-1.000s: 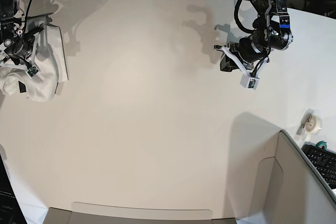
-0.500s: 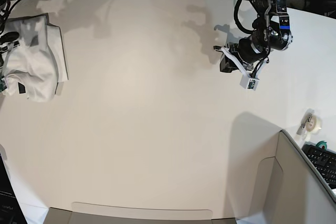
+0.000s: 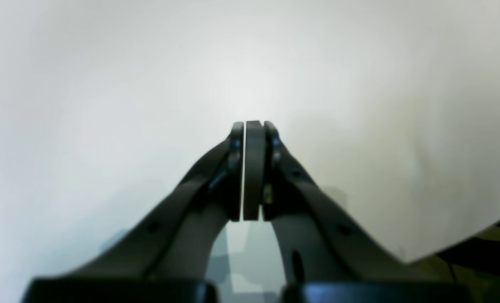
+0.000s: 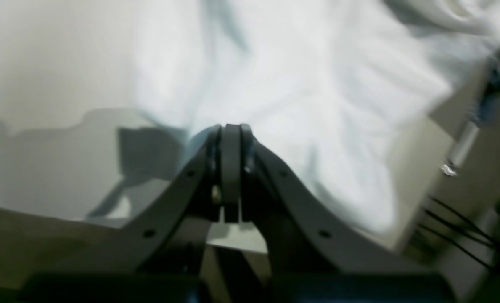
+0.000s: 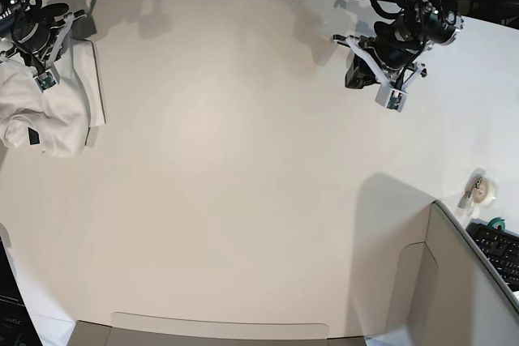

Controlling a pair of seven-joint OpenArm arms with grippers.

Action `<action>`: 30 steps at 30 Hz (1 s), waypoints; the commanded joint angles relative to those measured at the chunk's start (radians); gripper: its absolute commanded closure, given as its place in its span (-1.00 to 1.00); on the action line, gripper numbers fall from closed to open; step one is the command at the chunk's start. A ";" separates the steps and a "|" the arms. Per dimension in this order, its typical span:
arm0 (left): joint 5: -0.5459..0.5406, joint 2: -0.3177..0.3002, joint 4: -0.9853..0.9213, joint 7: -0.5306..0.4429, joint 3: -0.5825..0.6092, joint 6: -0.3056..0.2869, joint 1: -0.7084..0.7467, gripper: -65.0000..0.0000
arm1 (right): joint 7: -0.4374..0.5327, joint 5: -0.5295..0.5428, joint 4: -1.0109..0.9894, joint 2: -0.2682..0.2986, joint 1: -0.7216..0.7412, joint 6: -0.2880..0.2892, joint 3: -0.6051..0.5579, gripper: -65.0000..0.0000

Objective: Layout the t-shirt on the table in an organized manner, then fold the t-shirt properly

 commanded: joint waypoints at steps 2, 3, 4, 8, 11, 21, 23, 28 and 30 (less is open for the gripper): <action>-0.005 -0.007 0.020 -0.019 -0.030 0.000 0.004 1.00 | 0.009 0.065 0.017 0.034 -0.008 -0.002 0.010 1.00; -0.005 -0.007 0.020 -0.021 -0.034 0.000 0.004 1.00 | 0.009 0.096 0.017 0.037 -0.008 -0.002 0.010 1.00; -0.005 -0.009 0.020 -0.021 -0.037 0.000 0.005 1.00 | 0.009 0.130 0.017 0.037 -0.008 -0.002 0.010 1.00; -0.005 -0.011 0.020 -0.055 -0.042 0.000 0.041 1.00 | 0.003 0.268 0.017 0.068 -0.010 -0.002 0.000 1.00; -0.005 -0.018 0.020 -0.076 -0.053 0.000 0.081 1.00 | 0.001 0.395 0.017 0.081 -0.020 -0.002 -0.045 1.00; -0.005 -0.138 0.027 -0.082 -0.077 0.000 0.249 1.00 | 0.006 0.452 0.017 0.068 -0.120 -0.090 -0.145 1.00; -0.006 -0.159 0.027 -0.082 -0.077 -0.001 0.289 1.00 | 0.007 0.452 0.017 0.072 -0.137 -0.093 -0.180 1.00; -0.014 -0.173 0.028 -0.082 -0.077 -0.001 0.400 1.00 | 0.007 0.452 0.017 0.066 -0.198 -0.099 -0.244 1.00; -0.052 -0.173 0.028 -0.084 -0.077 -0.001 0.461 1.00 | 0.007 0.452 0.017 0.066 -0.235 -0.134 -0.253 1.00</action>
